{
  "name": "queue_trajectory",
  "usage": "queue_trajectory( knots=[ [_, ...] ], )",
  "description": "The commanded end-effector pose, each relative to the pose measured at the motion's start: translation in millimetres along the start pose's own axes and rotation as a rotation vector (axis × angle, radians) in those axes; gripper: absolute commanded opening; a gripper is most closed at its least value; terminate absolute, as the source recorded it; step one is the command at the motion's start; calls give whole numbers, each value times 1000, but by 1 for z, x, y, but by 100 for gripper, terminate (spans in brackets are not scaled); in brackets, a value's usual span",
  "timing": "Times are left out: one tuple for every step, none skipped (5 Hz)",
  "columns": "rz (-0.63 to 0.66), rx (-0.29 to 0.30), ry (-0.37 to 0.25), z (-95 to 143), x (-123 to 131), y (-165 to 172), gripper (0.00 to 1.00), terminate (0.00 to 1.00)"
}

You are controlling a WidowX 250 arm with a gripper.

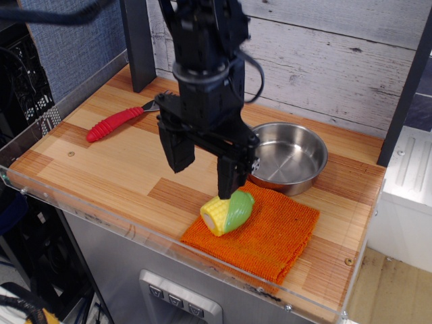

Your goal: Place the yellow object from orange cloth into the silver pot.

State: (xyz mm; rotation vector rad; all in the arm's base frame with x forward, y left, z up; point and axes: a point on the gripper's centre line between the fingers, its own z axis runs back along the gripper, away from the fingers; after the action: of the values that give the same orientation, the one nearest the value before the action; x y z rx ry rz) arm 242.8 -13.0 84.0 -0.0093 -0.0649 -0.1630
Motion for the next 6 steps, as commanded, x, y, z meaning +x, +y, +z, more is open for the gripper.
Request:
queue_trajectory(
  knots=[
    [-45, 7, -19, -26, 28, -7, 100, 0],
    [-68, -19, -12, -37, 34, -16, 100, 0],
    [-83, -23, -6, -41, 34, -20, 100, 0],
    [-89, -32, 7, -45, 32, -20, 100, 0],
    [-97, -24, 9, -43, 30, -19, 0, 0],
    [-91, -28, 6, -40, 31, -19, 0, 0]
  ],
)
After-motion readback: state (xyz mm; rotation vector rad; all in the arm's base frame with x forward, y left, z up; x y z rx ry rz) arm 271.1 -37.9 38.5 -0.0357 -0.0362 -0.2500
